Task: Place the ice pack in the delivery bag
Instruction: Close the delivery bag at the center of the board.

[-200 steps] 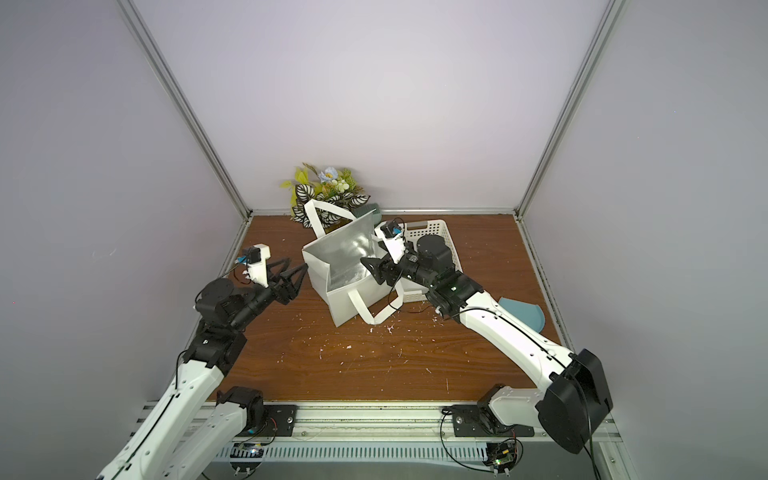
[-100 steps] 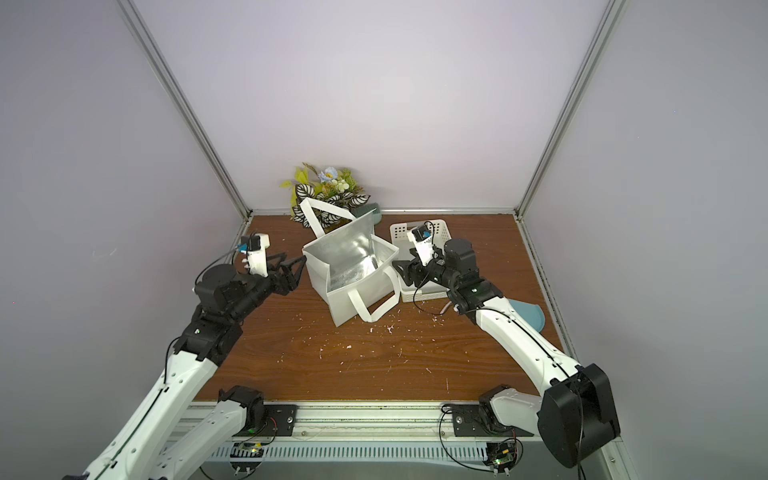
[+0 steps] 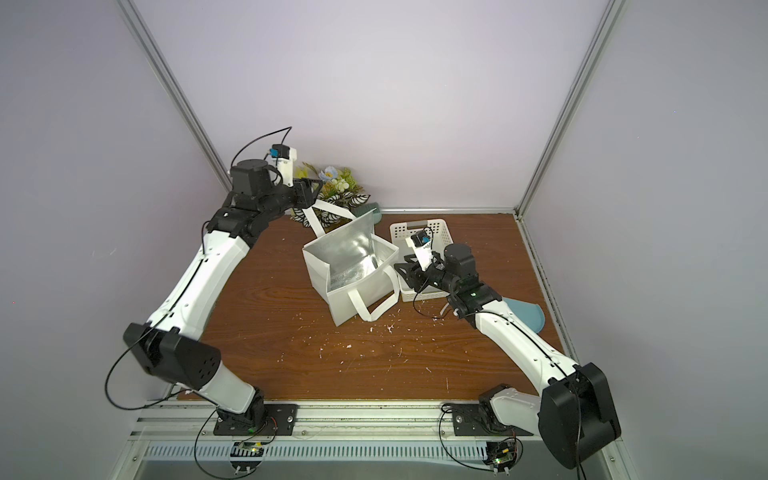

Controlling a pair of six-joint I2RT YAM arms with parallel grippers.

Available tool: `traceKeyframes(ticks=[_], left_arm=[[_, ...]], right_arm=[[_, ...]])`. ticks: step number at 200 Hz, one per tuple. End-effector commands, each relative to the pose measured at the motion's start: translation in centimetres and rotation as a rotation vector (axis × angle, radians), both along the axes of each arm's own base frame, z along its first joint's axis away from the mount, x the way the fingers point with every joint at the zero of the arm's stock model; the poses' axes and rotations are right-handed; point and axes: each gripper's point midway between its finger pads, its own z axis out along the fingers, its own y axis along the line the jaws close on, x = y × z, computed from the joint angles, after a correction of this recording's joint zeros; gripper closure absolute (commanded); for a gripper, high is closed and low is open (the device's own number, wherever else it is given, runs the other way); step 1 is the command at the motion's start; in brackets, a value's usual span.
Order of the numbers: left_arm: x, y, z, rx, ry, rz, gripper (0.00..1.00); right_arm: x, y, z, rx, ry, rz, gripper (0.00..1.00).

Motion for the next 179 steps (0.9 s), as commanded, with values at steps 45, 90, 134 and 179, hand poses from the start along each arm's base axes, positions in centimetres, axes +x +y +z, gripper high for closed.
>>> traceKeyframes(ticks=[45, 90, 134, 179], left_arm=[[3.8, -6.0, -7.6, 0.063, 0.127, -0.240, 0.56], [2.2, -9.2, -11.8, 0.111, 0.199, -0.341, 0.57], [0.5, -10.7, -14.3, 0.079, 0.268, -0.433, 0.58], [-1.3, -11.4, -16.0, 0.046, 0.329, -0.497, 0.59]], right_arm=[[1.3, 1.6, 1.9, 0.029, -0.070, 0.025, 0.55], [2.2, 1.7, 1.9, 0.021, -0.088, 0.003, 0.56], [3.7, 2.6, 1.9, 0.024, -0.107, 0.015, 0.58], [5.6, 4.1, 1.9, 0.020, -0.163, 0.049, 0.56]])
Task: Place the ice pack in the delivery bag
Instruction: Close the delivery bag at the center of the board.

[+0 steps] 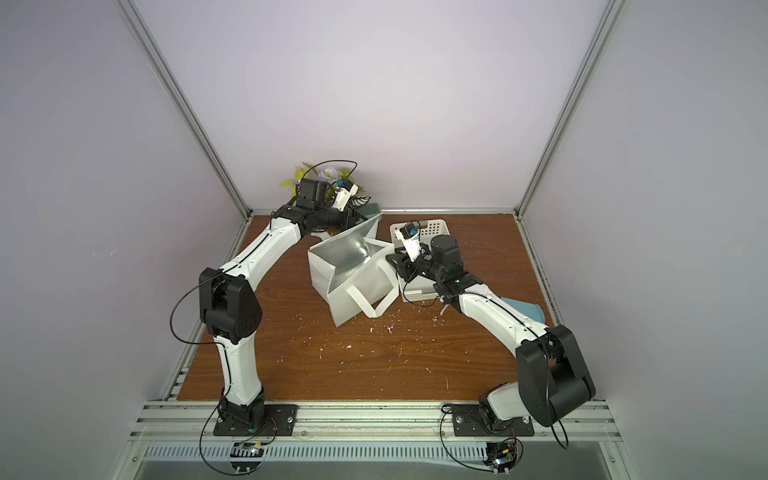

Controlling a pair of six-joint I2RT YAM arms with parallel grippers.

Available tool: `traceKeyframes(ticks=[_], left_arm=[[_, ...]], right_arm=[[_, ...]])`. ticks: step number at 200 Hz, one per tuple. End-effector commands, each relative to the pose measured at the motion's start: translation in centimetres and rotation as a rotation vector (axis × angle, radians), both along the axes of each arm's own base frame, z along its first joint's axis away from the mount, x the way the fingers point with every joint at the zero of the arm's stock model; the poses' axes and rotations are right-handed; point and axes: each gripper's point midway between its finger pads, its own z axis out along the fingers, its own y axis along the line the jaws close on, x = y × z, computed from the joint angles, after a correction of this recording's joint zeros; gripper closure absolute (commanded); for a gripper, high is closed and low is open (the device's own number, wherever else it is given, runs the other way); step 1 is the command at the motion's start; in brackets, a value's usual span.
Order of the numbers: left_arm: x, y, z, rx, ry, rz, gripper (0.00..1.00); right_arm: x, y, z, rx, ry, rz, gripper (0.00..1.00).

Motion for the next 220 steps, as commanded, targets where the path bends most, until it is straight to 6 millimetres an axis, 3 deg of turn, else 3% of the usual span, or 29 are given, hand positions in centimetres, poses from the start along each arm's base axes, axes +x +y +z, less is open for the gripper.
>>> traceKeyframes(ticks=[1, 49, 87, 151, 220], left_arm=[[-2.0, -1.1, -0.5, -0.025, 0.039, -0.078, 0.59], [-3.4, -1.6, -1.4, -0.053, 0.082, -0.133, 0.59], [-4.1, -1.7, -1.6, -0.061, 0.090, -0.154, 0.58], [-6.0, -2.3, -1.7, -0.116, 0.137, -0.222, 0.60], [-6.3, -2.3, -1.8, -0.128, 0.162, -0.219, 0.60]], right_arm=[[1.2, 1.2, 3.5, 0.032, -0.138, 0.033, 0.56], [2.3, 1.7, 2.6, 0.006, -0.215, 0.067, 0.37], [1.8, 1.6, 2.4, 0.063, -0.273, 0.181, 0.22], [2.2, 3.2, 1.7, 0.113, -0.274, 0.374, 0.19], [2.1, 4.4, 2.9, 0.180, -0.315, 0.475, 0.18]])
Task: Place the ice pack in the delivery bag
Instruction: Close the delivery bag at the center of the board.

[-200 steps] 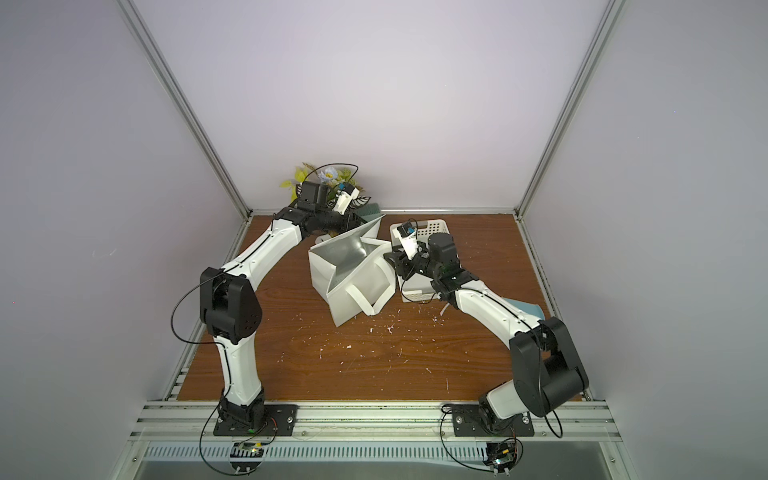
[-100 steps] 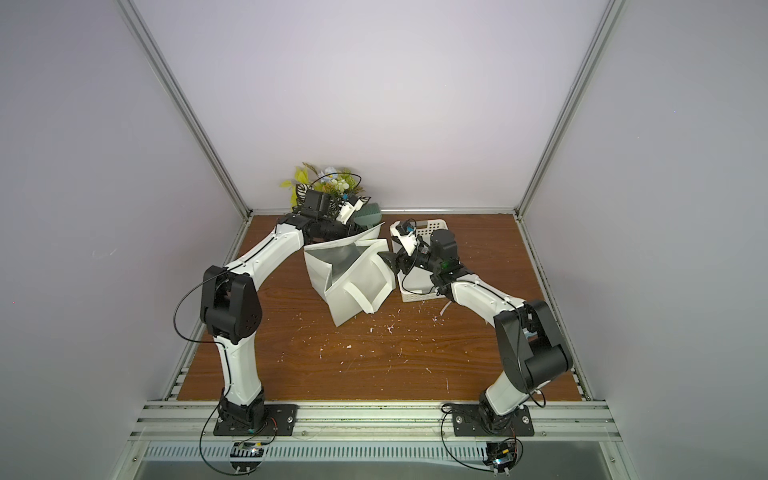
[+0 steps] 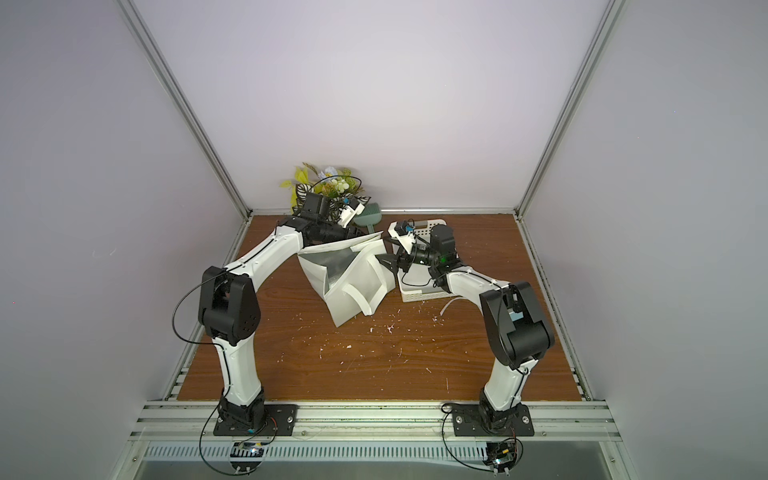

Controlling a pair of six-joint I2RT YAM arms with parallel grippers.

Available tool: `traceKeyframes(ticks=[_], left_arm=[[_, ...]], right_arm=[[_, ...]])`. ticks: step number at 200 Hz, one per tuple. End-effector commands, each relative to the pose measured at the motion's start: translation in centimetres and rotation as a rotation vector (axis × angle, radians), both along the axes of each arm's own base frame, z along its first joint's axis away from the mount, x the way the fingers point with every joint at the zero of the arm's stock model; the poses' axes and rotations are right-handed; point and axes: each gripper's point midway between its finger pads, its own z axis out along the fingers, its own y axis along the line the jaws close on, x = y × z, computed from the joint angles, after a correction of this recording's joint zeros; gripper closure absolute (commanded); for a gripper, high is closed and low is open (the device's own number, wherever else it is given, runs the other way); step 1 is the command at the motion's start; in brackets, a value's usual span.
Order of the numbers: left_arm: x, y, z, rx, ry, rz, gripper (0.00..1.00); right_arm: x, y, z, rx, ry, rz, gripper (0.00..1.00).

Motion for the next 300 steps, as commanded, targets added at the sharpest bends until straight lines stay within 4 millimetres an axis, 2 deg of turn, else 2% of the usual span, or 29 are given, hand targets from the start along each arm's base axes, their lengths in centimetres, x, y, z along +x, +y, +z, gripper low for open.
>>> traceKeyframes(ticks=[1, 70, 120, 160, 189, 210, 224, 241, 261, 274, 300], left_arm=[[-1.3, -0.4, 1.5, -0.025, -0.002, -0.025, 0.60], [-0.8, -0.2, 1.5, -0.010, -0.003, 0.003, 0.61], [0.3, 0.6, 1.6, 0.028, -0.028, 0.062, 0.61], [1.5, 3.7, 1.7, 0.040, -0.010, 0.158, 0.61], [0.8, 5.0, 1.5, 0.060, -0.016, 0.175, 0.62], [0.0, 5.4, 0.4, 0.081, 0.009, 0.180, 0.62], [-0.5, 5.5, -0.1, 0.084, 0.023, 0.169, 0.74], [-0.9, 5.8, -0.6, 0.093, 0.040, 0.172, 0.74], [-1.5, 5.1, -0.9, 0.069, 0.064, 0.139, 0.75], [-1.9, 4.3, -0.9, 0.054, 0.072, 0.109, 0.80], [-2.5, 3.3, -1.3, 0.054, 0.087, 0.087, 0.80]], right_arm=[[-0.3, 0.9, 3.4, 0.065, -0.092, 0.087, 0.18], [-0.3, 2.1, 4.0, 0.108, -0.072, 0.214, 0.30], [-1.9, 2.7, 4.3, 0.155, -0.043, 0.298, 0.32], [-2.4, 3.5, 3.8, 0.156, -0.035, 0.324, 0.33], [-2.5, 3.8, 3.6, 0.155, -0.027, 0.336, 0.34], [-2.5, 4.0, 3.3, 0.154, -0.026, 0.341, 0.33], [-2.5, 4.2, 3.0, 0.150, -0.018, 0.349, 0.33], [-2.3, 4.3, 2.5, 0.137, -0.007, 0.344, 0.31], [-2.3, 4.3, 2.1, 0.130, -0.015, 0.335, 0.29], [-2.2, 4.3, 2.1, 0.129, -0.018, 0.327, 0.28], [-2.1, 4.4, 2.0, 0.129, -0.018, 0.332, 0.28]])
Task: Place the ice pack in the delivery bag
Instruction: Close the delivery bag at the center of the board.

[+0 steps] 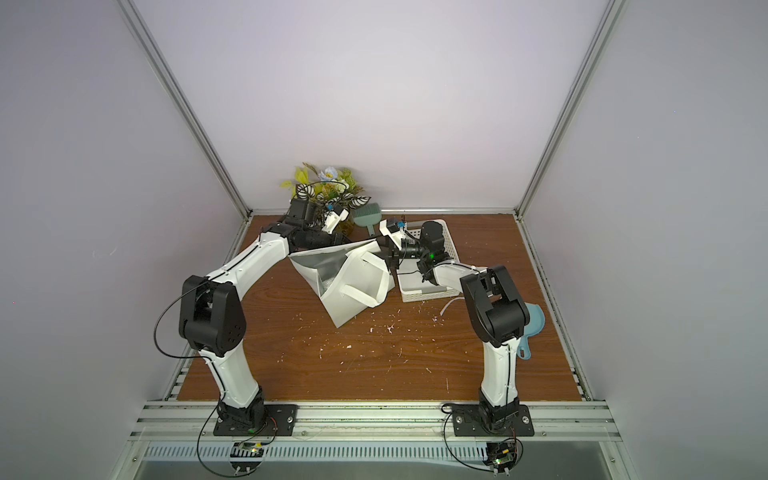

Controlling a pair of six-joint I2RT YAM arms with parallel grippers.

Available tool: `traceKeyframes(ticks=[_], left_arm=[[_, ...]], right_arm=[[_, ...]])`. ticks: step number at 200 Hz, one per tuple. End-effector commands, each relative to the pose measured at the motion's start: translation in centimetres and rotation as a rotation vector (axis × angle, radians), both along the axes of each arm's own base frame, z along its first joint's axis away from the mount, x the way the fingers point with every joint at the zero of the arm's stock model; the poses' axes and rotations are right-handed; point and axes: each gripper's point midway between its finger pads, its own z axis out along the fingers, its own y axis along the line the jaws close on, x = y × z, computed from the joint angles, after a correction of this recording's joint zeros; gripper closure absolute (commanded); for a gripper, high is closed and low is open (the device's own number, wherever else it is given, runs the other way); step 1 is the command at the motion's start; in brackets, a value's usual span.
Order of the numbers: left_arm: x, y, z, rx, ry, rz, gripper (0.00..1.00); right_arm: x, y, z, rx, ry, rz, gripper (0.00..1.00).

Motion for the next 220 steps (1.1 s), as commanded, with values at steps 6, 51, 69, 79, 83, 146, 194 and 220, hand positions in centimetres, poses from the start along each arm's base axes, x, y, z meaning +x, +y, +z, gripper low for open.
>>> traceKeyframes(ticks=[6, 51, 69, 79, 83, 146, 194, 220], left_arm=[[-1.3, -1.4, -0.1, -0.021, 0.022, -0.054, 0.80], [-1.4, -2.2, 0.1, -0.042, 0.036, -0.068, 0.83], [-1.2, -2.2, 0.6, -0.053, 0.030, -0.070, 0.84], [-1.1, -2.2, 0.7, -0.055, 0.030, -0.068, 0.84], [-1.0, -2.1, 0.7, -0.055, 0.030, -0.065, 0.84], [1.5, 0.4, 3.8, -0.013, -0.080, 0.041, 0.71], [2.7, 1.6, 9.4, -0.070, -0.195, 0.088, 0.56], [1.7, 1.7, 9.0, -0.062, -0.195, 0.072, 0.51]], right_arm=[[-0.5, 0.6, 1.1, 0.015, -0.046, 0.035, 0.28], [-0.6, 0.9, 0.7, 0.018, -0.024, 0.059, 0.53], [-0.7, 0.8, 0.6, 0.019, -0.022, 0.056, 0.53], [-0.7, 0.8, 0.5, 0.017, -0.019, 0.053, 0.54], [-0.7, 0.7, 0.4, 0.016, -0.018, 0.051, 0.54], [-0.7, 0.6, 0.5, 0.015, -0.018, 0.052, 0.98], [-0.8, 0.5, 0.8, 0.012, -0.026, 0.048, 1.00], [-0.8, 0.4, 1.0, 0.013, -0.025, 0.047, 1.00]])
